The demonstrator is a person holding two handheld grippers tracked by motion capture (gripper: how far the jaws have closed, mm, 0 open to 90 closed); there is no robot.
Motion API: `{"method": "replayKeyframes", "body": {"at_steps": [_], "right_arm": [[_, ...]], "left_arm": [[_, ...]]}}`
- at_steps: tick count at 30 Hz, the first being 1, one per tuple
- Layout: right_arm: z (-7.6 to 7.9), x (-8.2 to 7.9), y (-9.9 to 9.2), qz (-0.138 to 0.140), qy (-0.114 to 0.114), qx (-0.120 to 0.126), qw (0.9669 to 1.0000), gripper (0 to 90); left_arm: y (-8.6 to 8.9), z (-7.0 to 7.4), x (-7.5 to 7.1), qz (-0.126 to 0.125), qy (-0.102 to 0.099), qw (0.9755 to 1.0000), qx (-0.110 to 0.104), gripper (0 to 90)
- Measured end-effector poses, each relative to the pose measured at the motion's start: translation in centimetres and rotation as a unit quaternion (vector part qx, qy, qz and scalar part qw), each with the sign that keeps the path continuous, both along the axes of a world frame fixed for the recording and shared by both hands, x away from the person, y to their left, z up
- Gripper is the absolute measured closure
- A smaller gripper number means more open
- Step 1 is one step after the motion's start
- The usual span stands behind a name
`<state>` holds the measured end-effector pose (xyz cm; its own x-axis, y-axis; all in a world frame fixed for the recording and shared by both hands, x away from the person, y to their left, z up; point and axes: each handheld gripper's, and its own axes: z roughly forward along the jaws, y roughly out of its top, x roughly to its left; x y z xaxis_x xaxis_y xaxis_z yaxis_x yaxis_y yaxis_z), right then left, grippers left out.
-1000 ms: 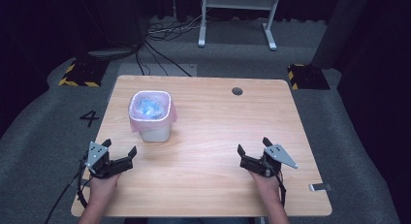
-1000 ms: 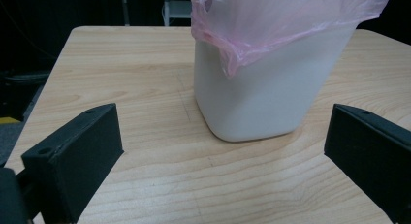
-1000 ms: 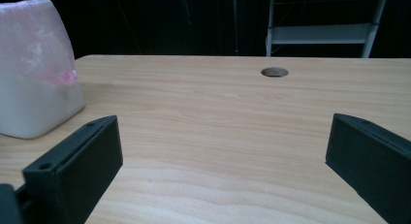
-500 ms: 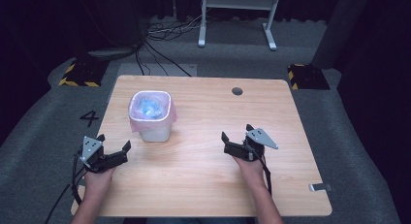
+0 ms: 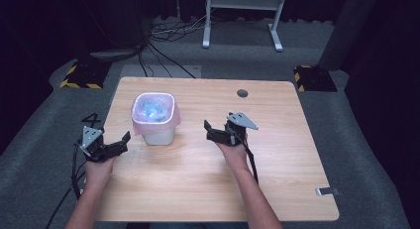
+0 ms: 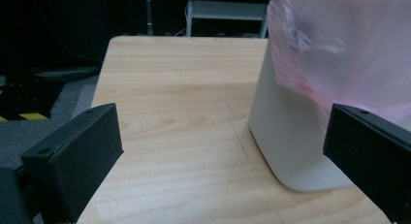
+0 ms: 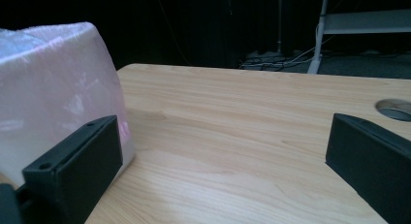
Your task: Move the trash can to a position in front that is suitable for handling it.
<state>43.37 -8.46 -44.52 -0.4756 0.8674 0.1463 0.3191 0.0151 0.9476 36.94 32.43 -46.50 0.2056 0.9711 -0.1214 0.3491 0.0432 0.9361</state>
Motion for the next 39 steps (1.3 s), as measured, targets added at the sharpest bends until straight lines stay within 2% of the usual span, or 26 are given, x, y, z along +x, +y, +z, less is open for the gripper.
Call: {"method": "replayKeyframes", "body": {"at_steps": [3, 4, 5, 8, 9, 10, 12, 15, 16, 19, 24, 27, 29, 30, 33, 39], "right_arm": [[0.0, 0.8, 1.1, 0.007, 0.004, 0.006, 1.0, 0.5], [-0.1, 1.4, 1.9, 0.011, 0.004, 0.003, 0.9999, 0.7], [-0.1, 1.4, 1.9, 0.011, 0.004, 0.003, 0.9999, 0.7], [-0.1, 2.8, 3.3, 0.017, 0.018, 0.0, 0.9997, 0.3], [-0.1, 2.8, 3.3, 0.017, 0.018, 0.0, 0.9997, 0.3], [-0.2, 3.5, 4.1, 0.023, 0.028, 0.002, 0.9993, 0.0], [-0.2, 3.8, 4.4, 0.025, 0.029, -0.004, 0.9992, 0.0], [-0.2, 4.6, 5.3, 0.025, 0.041, 0.003, 0.9989, 0.0], [-0.2, 5.0, 5.8, 0.025, 0.041, 0.0, 0.9988, 0.0], [-0.1, 5.4, 6.3, 0.026, 0.044, -0.001, 0.9987, 0.0], [-0.1, 6.1, 7.6, 0.027, 0.047, 0.0, 0.9985, 0.0], [-0.1, 6.3, 8.3, 0.032, 0.05, -0.001, 0.9982, 0.0], [-0.2, 6.4, 8.8, 0.034, 0.05, -0.002, 0.9982, 0.0], [-0.2, 6.5, 9.1, 0.039, 0.049, -0.002, 0.998, 0.0], [-0.2, 6.6, 9.4, 0.05, 0.046, -0.002, 0.9977, 0.2], [-0.2, 6.6, 9.4, 0.067, 0.043, -0.009, 0.9968, 3.4]], "left_arm": [[0.2, 0.4, 0.6, 0.004, 0.001, 1.0, 0.009, 0.0], [0.3, 0.5, 0.7, 0.007, -0.006, 0.9999, 0.01, 0.8], [0.4, 0.7, 0.9, 0.006, -0.003, 0.9999, 0.008, 0.8], [0.6, 1.0, 1.5, 0.01, -0.002, 0.9999, 0.006, 0.0], [0.7, 1.1, 1.7, 0.012, -0.001, 0.9999, 0.002, 0.0], [0.8, 1.2, 2.1, 0.013, -0.003, 0.9999, -0.004, 0.0], [0.9, 1.2, 2.3, 0.014, 0.0, 0.9999, -0.003, 0.0], [1.1, 1.4, 3.0, 0.018, 0.004, 0.9998, -0.009, 0.0], [1.4, 1.5, 3.3, 0.022, -0.005, 0.9995, -0.02, 0.0], [1.5, 1.7, 3.7, 0.025, 0.0, 0.9995, -0.019, 0.0], [2.0, 2.2, 4.3, 0.032, -0.007, 0.999, -0.03, 0.0], [1.5, 2.4, 5.0, 0.026, 0.001, 0.9994, -0.023, 0.0], [1.1, 2.4, 5.7, 0.021, 0.013, 0.9995, -0.019, 0.0], [0.7, 2.2, 6.4, 0.014, 0.026, 0.9994, -0.02, 0.0], [0.3, 1.9, 6.9, 0.009, 0.034, 0.9993, -0.014, 0.0], [-0.6, 1.6, 7.1, -0.025, 0.026, 0.9992, -0.015, 0.0]]}}
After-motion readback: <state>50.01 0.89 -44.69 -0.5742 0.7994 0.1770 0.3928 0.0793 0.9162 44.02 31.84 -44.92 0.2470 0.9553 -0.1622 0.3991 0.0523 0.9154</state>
